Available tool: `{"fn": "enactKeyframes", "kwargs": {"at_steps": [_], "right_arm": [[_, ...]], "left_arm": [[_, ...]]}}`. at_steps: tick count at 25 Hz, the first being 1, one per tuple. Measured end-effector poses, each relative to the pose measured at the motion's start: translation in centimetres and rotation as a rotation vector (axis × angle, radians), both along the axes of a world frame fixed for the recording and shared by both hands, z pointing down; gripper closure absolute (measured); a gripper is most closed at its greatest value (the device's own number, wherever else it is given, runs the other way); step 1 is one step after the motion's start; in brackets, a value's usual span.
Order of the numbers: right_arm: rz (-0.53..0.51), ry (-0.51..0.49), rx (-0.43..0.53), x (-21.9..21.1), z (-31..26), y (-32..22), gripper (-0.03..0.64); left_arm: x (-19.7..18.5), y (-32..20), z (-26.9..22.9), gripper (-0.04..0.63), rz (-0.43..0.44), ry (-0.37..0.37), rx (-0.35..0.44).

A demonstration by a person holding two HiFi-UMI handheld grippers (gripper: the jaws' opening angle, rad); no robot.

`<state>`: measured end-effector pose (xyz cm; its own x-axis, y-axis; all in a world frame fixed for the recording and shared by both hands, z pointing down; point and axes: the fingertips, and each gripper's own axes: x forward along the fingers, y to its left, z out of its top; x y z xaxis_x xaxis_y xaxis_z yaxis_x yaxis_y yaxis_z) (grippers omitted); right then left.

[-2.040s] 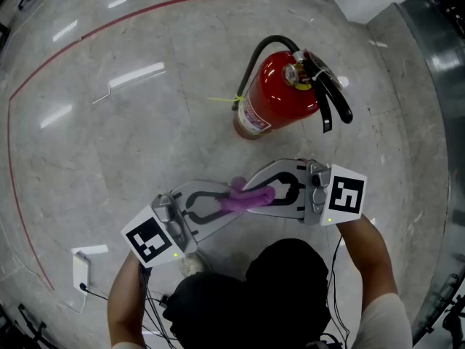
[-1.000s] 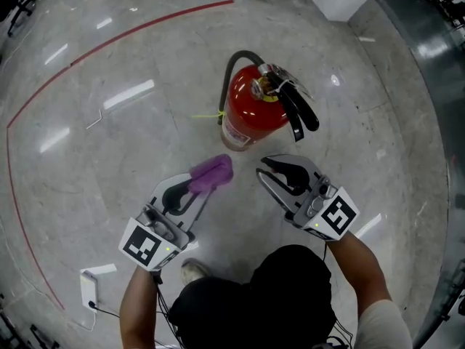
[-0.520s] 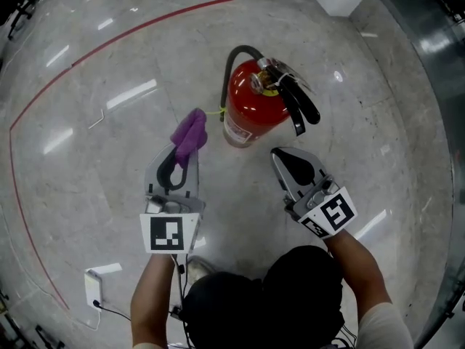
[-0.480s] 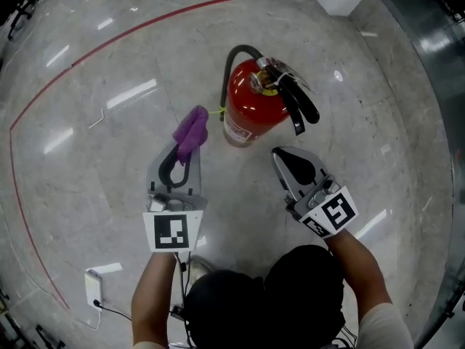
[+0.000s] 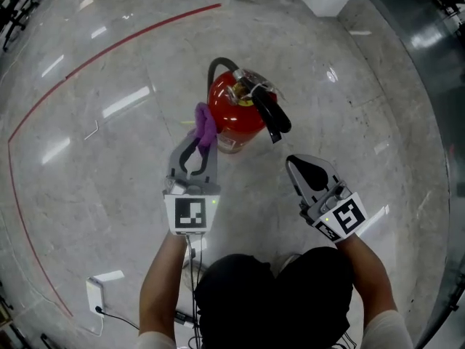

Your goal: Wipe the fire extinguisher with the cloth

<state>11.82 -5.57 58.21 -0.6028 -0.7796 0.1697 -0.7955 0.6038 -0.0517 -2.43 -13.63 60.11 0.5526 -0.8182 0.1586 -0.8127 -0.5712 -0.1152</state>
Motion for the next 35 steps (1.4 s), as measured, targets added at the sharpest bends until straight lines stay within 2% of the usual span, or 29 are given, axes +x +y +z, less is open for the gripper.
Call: {"fn": "enactKeyframes", "kwargs": {"at_steps": [4, 9, 18, 22, 35], "right_arm": [[0.025, 0.011, 0.001, 1.6, 0.0, 0.3, 0.600], [0.039, 0.015, -0.014, 2.1, 0.8, 0.5, 0.598], [0.016, 0.002, -0.020, 0.9, 1.0, 0.8, 0.599], [0.008, 0.009, -0.024, 0.5, 0.8, 1.1, 0.599], [0.017, 0.051, -0.037, 1.6, 0.8, 2.3, 0.600]], "left_arm": [[0.7, -0.2, 0.7, 0.545, 0.057, 0.043, -0.030], [0.7, -0.8, 3.2, 0.545, 0.130, -0.026, -0.005], [0.6, -0.8, 9.3, 0.546, 0.131, -0.009, -0.054], [0.6, -0.7, 11.5, 0.546, 0.132, 0.019, -0.098], [1.0, 0.5, 21.5, 0.546, 0.128, 0.019, -0.286]]}}
